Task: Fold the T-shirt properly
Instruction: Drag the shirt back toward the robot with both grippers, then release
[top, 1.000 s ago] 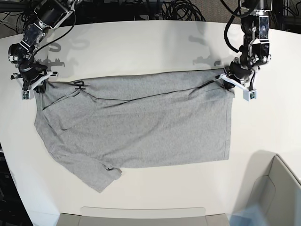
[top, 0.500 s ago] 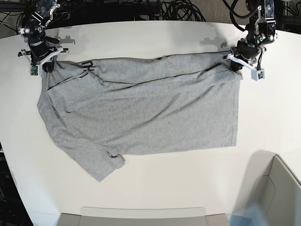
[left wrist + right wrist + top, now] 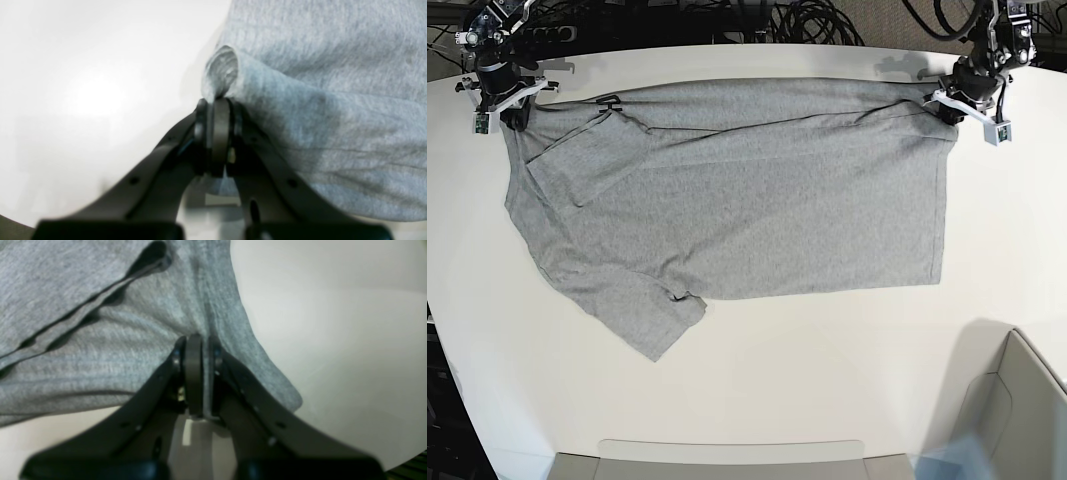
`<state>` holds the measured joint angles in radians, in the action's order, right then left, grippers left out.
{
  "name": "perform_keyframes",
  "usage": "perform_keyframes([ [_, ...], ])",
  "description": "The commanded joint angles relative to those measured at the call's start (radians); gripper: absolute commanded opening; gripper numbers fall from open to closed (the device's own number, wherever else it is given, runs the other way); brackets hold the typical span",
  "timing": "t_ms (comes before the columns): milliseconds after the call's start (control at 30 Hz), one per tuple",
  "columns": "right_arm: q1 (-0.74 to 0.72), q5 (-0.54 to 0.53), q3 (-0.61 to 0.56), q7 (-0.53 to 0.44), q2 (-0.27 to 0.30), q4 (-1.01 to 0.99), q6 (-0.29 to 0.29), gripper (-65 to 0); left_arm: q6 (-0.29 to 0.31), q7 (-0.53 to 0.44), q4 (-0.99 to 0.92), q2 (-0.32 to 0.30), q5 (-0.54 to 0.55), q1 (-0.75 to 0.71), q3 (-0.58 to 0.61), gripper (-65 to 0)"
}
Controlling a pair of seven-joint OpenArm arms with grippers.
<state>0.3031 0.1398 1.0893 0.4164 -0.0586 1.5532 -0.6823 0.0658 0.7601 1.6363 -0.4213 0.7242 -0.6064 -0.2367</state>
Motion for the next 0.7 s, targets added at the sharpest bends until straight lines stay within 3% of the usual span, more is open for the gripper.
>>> perform_keyframes([
  [0, 0.029, 0.113, 0.016, 0.126, 0.004, -0.010, -0.016, -65.0, -0.073, 0.180, -0.038, 0.000, -0.091, -0.045, 0.007, -65.0],
  [267, -0.003, 0.111, 0.015, 0.128, -0.017, 0.072, -0.016, -65.0, -0.074, 0.194, -0.015, 0.000, -0.091, -0.039, 0.004, -65.0],
  [433, -0.054, 0.113, 0.015, 0.129, -0.037, 0.157, -0.016, -54.6, -0.076, 0.195, 0.112, 0.000, -0.091, -0.040, 0.003, -55.0],
  [667, -0.114, 0.113, 0.013, 0.135, -0.040, 0.227, -0.016, -45.9, -0.079, 0.273, 0.204, 0.000, -0.091, -0.011, 0.001, -49.8],
])
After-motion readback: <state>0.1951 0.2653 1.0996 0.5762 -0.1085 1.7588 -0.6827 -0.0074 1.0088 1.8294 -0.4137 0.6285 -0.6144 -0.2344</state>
